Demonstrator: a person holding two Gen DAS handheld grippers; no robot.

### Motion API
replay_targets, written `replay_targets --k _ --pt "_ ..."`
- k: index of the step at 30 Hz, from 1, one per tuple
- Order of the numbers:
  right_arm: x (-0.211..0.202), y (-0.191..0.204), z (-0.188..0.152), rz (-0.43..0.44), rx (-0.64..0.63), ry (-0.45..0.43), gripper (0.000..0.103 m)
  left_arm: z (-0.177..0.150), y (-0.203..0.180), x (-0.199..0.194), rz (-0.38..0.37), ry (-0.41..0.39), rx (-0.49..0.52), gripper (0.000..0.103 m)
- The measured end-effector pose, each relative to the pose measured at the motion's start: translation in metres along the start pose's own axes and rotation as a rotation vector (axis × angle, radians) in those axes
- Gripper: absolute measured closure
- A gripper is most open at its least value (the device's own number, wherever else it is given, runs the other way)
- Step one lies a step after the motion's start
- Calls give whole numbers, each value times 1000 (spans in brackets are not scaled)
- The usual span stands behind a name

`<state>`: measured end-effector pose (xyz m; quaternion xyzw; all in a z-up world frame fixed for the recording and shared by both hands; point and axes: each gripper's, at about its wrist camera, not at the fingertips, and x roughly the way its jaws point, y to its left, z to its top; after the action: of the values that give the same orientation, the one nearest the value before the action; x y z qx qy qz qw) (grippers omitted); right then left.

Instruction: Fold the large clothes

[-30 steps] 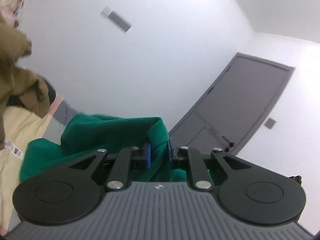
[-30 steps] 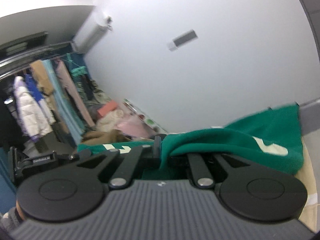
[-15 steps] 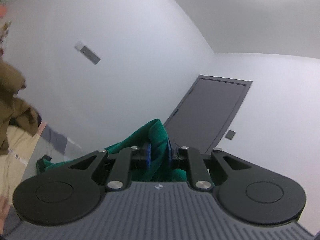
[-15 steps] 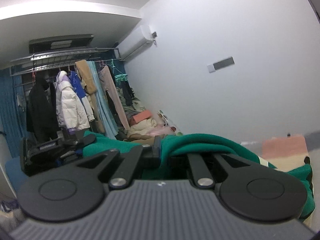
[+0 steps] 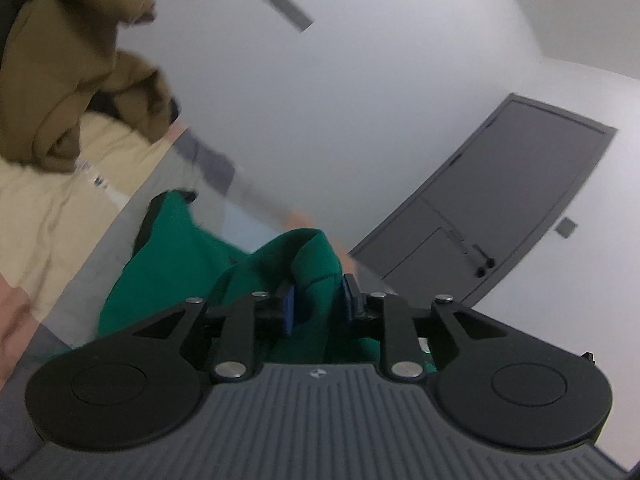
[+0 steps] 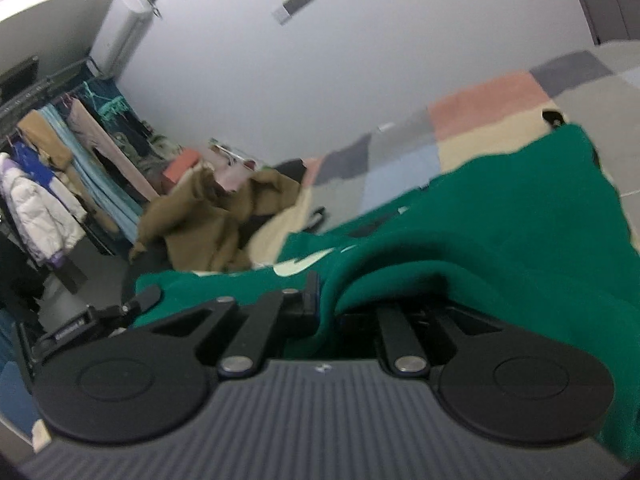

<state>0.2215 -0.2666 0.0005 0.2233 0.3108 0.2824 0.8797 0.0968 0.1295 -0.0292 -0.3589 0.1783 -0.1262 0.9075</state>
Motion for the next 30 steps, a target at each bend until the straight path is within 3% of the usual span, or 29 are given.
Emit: replay_targets --k 5,10,15,17,19,22,24,28,30 --pt "45 -29 -13 -57 -31 75 95 -1 51 70 62 69 -52 74" --pt "77 -48 -17 -85 -30 125 95 -3 81 101 81 111 -87 73" --pt "89 -52 -21 -87 -36 135 95 -1 80 94 77 112 -100 70" --pt "82 -48 -23 -91 -50 121 95 0 75 90 83 109 -87 64" --pt "78 -40 -24 -102 -58 108 92 0 67 80 80 106 -75 50" --pt "63 -26 -27 -103 -96 94 71 3 60 64 70 98 -77 35" --pt "47 -16 -31 -88 -110 79 44 4 54 50 71 81 -70 32" --pt "6 3 -42 -100 -148 37 35 5 37 14 100 31 -27 23" --pt "-14 12 -48 -151 -189 9 28 3 30 -3 101 13 -6 21"
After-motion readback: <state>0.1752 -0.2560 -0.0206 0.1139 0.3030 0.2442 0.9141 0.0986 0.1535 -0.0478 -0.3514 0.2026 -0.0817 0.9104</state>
